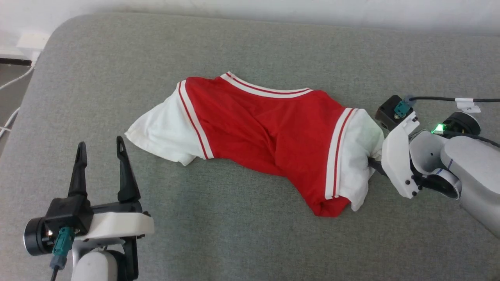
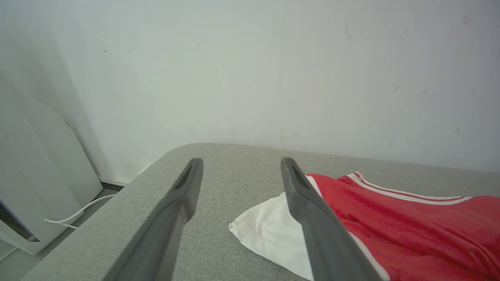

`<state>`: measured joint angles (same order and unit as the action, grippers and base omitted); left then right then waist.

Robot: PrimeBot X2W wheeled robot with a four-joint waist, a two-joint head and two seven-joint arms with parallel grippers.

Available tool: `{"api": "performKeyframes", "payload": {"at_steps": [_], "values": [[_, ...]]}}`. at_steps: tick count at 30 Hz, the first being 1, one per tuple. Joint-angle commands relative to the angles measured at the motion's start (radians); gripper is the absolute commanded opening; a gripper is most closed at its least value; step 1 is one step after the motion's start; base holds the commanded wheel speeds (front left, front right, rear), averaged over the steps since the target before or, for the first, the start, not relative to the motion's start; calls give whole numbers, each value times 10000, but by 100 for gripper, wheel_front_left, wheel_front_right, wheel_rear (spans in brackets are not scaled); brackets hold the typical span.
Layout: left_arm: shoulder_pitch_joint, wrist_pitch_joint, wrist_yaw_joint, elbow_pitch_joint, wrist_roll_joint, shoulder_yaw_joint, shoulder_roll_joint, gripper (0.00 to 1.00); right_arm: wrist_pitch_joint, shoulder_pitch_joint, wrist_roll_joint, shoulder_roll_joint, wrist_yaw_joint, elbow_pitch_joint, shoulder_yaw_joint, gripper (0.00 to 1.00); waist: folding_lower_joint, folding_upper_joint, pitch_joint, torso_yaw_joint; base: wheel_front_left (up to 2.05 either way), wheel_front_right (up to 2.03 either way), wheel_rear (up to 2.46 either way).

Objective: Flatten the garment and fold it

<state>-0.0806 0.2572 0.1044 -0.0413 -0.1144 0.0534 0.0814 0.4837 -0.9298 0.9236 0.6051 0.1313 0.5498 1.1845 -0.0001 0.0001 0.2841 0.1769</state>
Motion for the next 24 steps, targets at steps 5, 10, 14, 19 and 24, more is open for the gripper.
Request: {"api": "performKeyframes", "payload": {"at_steps": [5, 10, 14, 19, 24], "values": [[-50, 45, -283, 150, 247, 317, -166, 100, -939, 192, -21, 74, -6, -203, 725, 0, 1, -1, -256, -477, 0, 0, 0], [65, 45, -394, 144, 365, 498, -215, 100, -2084, -23, -565, 1177, -6, -1248, 821, 0, 1, -1, -516, -727, 0, 0, 0], [141, 45, -484, 80, 419, 658, -238, 100, -2653, 38, -224, 2268, -6, -2057, 310, 0, 1, -1, -524, -924, 0, 0, 0], [114, 45, -548, 15, 483, 650, -261, 100, -2623, 268, 228, 3106, -6, -2296, -282, 0, 1, -1, -372, -1030, 0, 0, 0], [-103, 45, -670, 46, 528, 576, -279, 100, -2118, 779, 859, 3208, -6, -1394, -796, 0, 1, -1, -28, -1044, 0, 0, 0]]}}
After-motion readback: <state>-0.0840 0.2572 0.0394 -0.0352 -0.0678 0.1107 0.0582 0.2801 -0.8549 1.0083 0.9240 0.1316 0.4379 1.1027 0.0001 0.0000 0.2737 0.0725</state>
